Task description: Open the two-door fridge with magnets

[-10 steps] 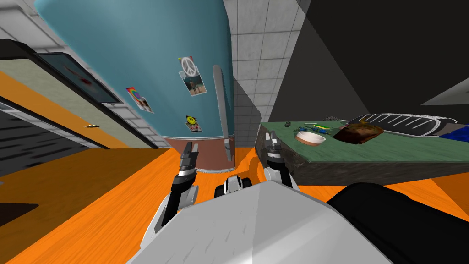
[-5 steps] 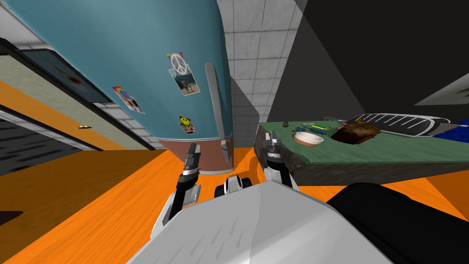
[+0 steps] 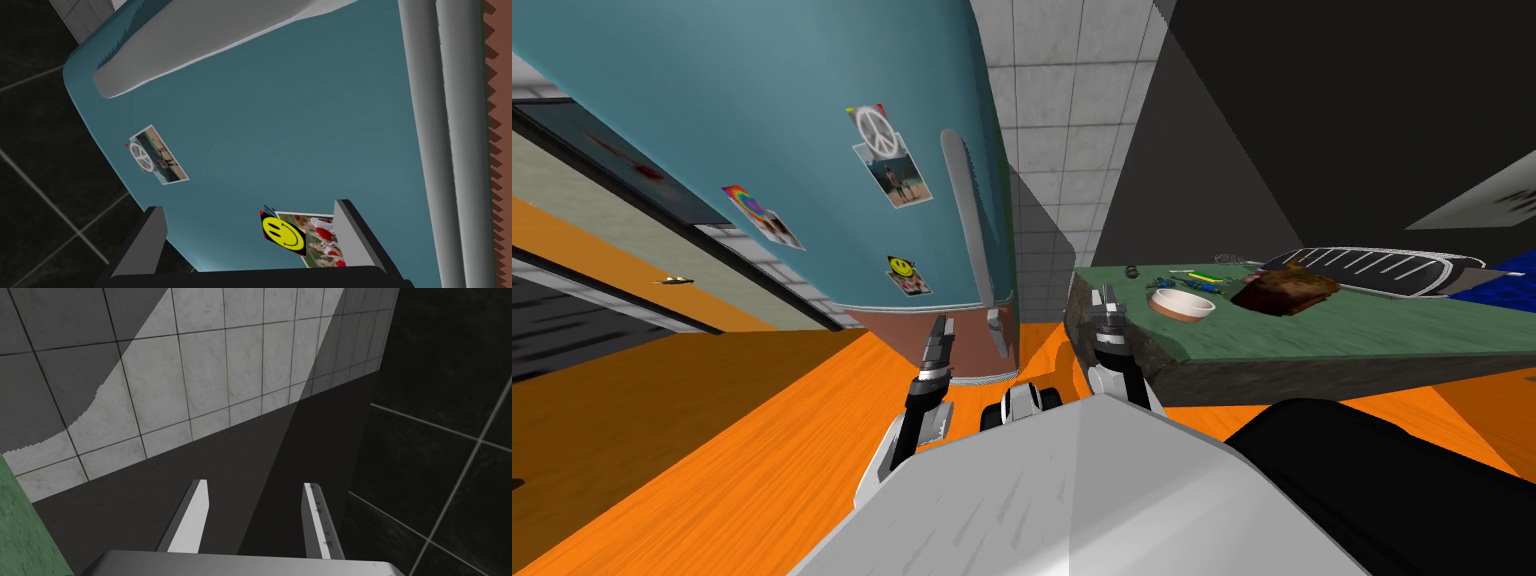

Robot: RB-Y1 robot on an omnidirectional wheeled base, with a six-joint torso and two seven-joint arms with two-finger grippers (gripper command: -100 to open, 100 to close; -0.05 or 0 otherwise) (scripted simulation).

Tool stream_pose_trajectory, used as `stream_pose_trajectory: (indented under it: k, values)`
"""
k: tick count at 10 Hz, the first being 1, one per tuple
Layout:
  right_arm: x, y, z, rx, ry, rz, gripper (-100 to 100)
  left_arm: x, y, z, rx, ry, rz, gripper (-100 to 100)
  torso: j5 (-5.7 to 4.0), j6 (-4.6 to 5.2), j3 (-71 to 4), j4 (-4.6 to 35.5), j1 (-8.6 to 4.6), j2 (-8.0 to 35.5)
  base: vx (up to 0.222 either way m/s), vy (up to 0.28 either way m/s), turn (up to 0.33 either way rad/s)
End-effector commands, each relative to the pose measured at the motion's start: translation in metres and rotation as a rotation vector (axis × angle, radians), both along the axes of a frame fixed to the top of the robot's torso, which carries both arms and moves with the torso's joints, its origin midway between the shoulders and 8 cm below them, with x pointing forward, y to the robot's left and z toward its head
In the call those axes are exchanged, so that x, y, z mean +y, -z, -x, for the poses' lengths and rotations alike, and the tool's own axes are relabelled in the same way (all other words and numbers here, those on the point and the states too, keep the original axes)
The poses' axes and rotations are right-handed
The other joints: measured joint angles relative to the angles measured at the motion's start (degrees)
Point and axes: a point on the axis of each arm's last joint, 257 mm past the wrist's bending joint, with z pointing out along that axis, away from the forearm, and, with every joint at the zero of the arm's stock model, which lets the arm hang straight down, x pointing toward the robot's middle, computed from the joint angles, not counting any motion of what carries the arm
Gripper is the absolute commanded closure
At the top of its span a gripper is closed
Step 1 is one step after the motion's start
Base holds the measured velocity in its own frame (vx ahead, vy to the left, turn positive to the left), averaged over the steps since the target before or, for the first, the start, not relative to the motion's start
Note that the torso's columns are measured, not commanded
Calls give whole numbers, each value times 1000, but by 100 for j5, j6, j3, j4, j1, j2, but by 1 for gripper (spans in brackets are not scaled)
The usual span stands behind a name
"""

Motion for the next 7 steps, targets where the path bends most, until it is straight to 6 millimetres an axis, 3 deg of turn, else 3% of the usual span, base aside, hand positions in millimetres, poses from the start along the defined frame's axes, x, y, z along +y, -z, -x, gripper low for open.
stream_pose_trajectory:
  k: [1, 7]
  values:
    - [0, 0, 0, 0, 0, 0, 0, -2, 13, -4, 13, 7, -10, -100, 0, 0, -1, 0, -1, -1, 26, -51, -26]
    - [0, 0, 0, 0, 0, 0, 0, -8, 43, -14, 42, 17, -11, -100, -1, 0, 0, 0, -3, 0, 31, -64, -26]
